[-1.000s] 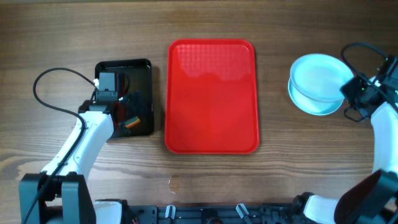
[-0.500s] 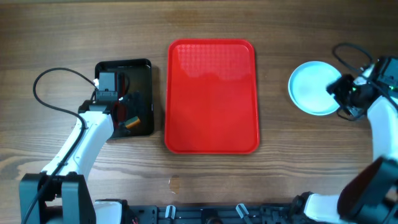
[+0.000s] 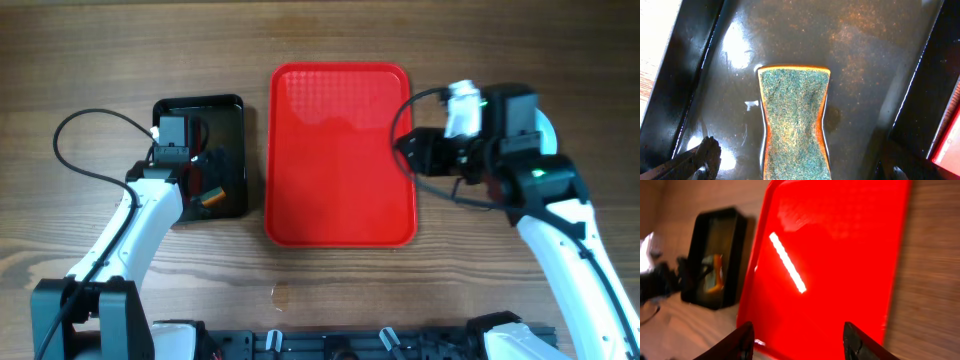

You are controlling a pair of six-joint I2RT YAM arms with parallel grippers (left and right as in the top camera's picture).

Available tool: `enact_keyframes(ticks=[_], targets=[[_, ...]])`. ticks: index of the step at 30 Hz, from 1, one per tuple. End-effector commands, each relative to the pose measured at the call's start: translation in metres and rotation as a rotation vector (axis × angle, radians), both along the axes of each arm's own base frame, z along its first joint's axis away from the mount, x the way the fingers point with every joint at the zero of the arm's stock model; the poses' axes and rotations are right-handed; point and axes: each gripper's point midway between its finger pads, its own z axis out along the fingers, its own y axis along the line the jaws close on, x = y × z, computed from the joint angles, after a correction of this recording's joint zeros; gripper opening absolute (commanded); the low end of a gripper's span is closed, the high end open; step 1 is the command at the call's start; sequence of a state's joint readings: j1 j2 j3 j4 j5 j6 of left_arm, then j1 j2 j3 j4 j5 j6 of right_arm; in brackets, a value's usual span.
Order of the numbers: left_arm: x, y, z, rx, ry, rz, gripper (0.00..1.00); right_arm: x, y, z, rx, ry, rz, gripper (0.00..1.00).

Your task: Clean dirty plates on tray and stack at the side

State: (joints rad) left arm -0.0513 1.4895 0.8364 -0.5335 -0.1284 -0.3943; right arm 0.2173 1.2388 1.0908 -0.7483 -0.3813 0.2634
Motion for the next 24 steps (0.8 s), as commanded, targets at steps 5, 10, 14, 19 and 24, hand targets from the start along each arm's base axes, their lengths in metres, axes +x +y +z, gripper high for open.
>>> enact_keyframes(ticks=[5,10,14,19,24], targets=[[-0.0006,-0.0002,-0.0007,-0.006,0.000,-0.004,1.00,-0.0047,0.0129,-0.0032,-0.028,0.006,0.022,0.74],[-0.0006,-0.0002,-0.0007,-0.006,0.000,-0.004,1.00,-0.0048,0.0130,-0.0036,0.005,0.042,-0.029,1.00],[-0.0006,-0.0002,-0.0007,-0.006,0.000,-0.004,1.00,-0.0048,0.0129,-0.0036,0.073,0.110,-0.133,1.00],[-0.0006,-0.0002,-0.0007,-0.006,0.000,-0.004,1.00,-0.0048,0.0128,-0.0036,0.149,0.187,-0.250,1.00],[-0.0006,-0.0002,-0.0007,-0.006,0.000,-0.004,1.00,-0.0023,0.0047,-0.0064,0.131,0.190,-0.306,1.00]])
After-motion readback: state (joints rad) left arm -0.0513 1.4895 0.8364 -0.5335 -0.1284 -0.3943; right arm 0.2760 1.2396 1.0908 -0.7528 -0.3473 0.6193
